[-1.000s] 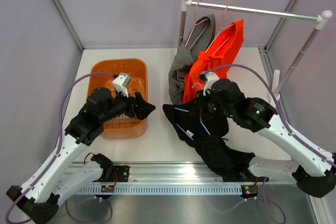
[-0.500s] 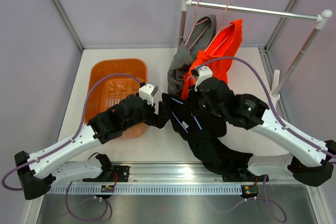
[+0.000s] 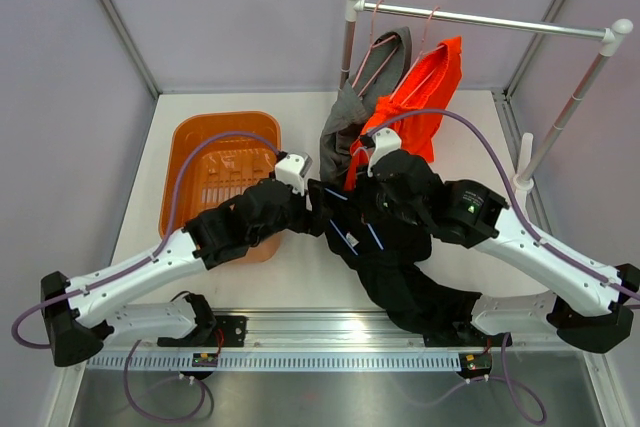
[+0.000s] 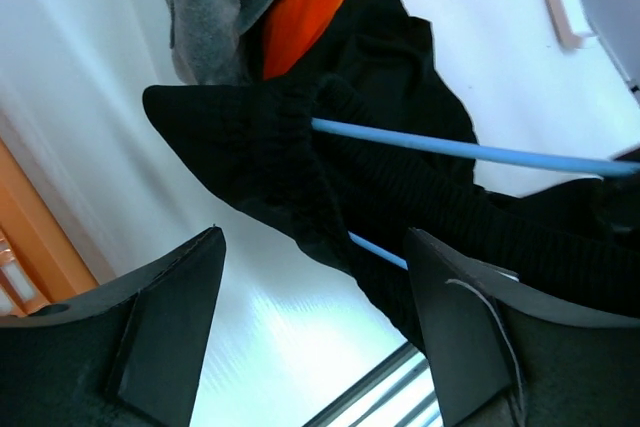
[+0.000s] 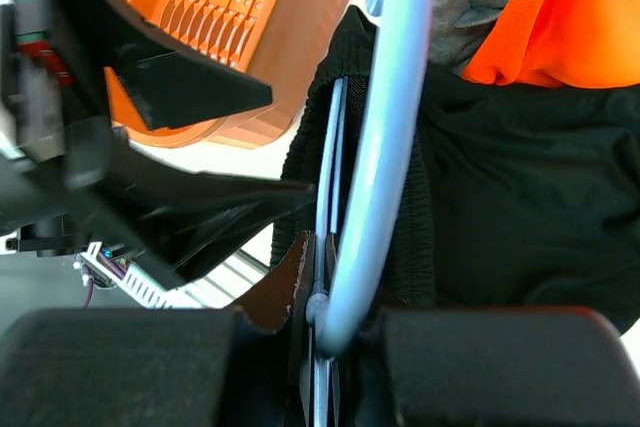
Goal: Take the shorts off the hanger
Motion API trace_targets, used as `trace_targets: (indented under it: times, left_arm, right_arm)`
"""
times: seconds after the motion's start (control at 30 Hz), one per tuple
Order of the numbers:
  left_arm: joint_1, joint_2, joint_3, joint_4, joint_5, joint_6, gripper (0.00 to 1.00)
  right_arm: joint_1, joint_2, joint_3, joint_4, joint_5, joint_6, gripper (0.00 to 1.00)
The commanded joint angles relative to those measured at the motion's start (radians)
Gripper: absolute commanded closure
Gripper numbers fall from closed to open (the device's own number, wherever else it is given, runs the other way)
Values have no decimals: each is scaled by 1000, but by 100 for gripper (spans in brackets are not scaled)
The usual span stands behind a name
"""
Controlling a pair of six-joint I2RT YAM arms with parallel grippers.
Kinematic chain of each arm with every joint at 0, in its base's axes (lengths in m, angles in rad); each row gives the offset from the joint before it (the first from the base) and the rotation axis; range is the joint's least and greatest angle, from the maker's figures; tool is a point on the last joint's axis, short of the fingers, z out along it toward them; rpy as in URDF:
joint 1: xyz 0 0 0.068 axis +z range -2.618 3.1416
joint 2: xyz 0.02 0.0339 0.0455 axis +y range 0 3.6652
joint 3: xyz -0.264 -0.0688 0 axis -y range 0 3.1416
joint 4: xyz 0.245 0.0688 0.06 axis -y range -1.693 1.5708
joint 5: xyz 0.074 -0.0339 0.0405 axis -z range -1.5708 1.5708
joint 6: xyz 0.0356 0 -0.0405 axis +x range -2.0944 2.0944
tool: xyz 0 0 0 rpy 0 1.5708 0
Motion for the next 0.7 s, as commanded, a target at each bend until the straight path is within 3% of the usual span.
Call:
trace_targets:
  times: [0.0,0.23,0.5,0.6,0.67]
  left_arm:
    - [-7,23,39,61,-89,-13,27]
    - [-7,35,53,61,-147,9,42]
    - [-7,70,73,92,-107,49,88]
    - [-7,95,87,101,-101,50,100]
    - [-7,113,97,104,-101,49,100]
  right_arm:
    - [16,-24,52,33,34,20,100]
    - [25,-53,55,-4,49,21,100]
    - [31,-102,46,-25,18,18,100]
    - [36,-113,40,-38,18,20,100]
    - [39,-130,35,-38,8,20,100]
